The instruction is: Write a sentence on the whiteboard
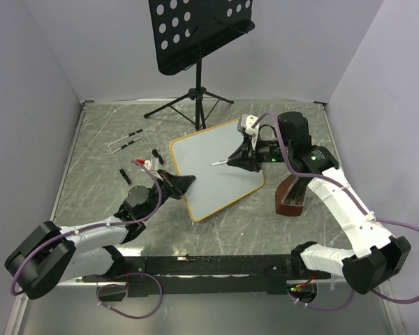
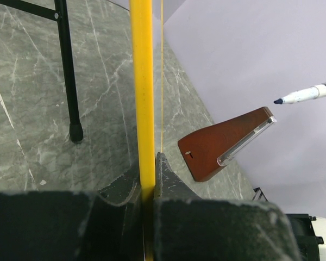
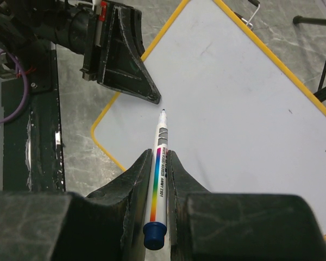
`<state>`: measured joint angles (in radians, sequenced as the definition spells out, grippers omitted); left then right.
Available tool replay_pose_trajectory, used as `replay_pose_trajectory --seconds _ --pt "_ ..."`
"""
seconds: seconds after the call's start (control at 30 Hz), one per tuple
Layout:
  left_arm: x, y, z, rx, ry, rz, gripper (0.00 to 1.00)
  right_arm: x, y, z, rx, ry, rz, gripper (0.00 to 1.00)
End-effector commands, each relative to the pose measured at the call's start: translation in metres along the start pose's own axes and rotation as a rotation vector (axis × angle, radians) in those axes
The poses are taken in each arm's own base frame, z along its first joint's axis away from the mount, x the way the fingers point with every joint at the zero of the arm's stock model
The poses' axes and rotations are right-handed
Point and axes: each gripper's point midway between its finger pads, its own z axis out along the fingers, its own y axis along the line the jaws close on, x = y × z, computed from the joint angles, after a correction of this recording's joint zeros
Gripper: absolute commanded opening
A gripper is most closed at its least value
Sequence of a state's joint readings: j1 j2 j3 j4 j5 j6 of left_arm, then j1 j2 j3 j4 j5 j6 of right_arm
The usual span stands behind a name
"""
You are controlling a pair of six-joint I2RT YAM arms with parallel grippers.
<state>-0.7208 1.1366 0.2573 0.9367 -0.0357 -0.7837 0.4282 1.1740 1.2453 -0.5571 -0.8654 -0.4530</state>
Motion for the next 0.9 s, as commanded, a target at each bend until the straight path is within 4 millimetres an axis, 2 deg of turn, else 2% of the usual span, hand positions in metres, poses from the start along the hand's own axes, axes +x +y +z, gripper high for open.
replay_pose_trajectory --seconds 0.0,0.87 --pt "-0.004 -0.005 0.005 0.005 -0.009 0.039 0.01 -0.029 0.000 0.000 0.000 -0.062 -0.076 0.00" --pt "-0.006 -0.009 0.007 0.008 -0.012 0.026 0.01 -0.017 0.006 0.001 0.007 -0.060 -0.073 0.00"
